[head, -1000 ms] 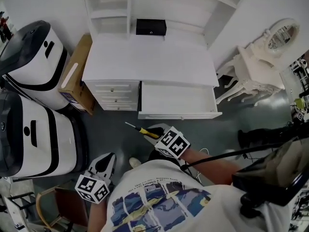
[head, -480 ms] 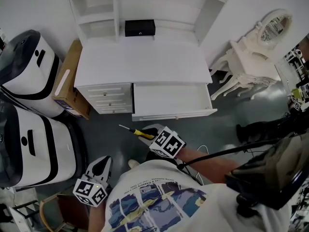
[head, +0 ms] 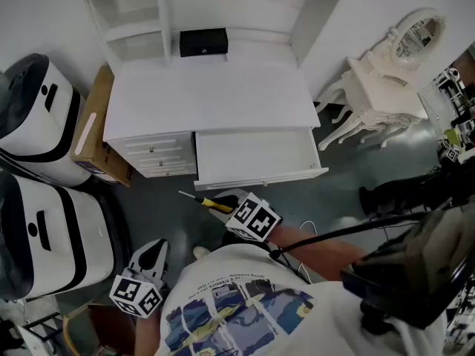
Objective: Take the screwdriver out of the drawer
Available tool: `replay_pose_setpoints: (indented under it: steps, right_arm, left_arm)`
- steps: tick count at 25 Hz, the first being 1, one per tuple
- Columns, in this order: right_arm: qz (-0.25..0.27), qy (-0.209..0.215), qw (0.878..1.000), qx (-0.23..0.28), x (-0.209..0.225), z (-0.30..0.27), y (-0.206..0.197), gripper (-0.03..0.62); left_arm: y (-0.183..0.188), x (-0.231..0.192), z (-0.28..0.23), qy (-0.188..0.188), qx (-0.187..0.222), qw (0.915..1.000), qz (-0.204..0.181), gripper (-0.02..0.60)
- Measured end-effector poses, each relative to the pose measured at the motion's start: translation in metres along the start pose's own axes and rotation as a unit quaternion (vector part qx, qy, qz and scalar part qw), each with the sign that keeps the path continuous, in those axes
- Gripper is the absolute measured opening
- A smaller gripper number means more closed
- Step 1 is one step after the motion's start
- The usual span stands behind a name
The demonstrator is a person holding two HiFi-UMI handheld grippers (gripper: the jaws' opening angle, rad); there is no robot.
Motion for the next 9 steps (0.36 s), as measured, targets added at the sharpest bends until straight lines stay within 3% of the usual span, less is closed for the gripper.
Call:
replay_pose_setpoints:
  steps: [9]
  right_arm:
    - [-0.013,-0.018,1.0,-0.003,0.055,0.017,-0.005,0.103]
  left_arm:
    - [0.023,0.004,-0.05,-0.014,-0.002,0.9999,-0.006,0.014]
Point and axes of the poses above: the fingertips, and each gripper's own axes: z backward along the fingers, x to its right, y out of its top, the point moved 4 cm from there along z, backward along the fingers, and after that the axes turned 2 degrees about y, right-handed, at the moved point
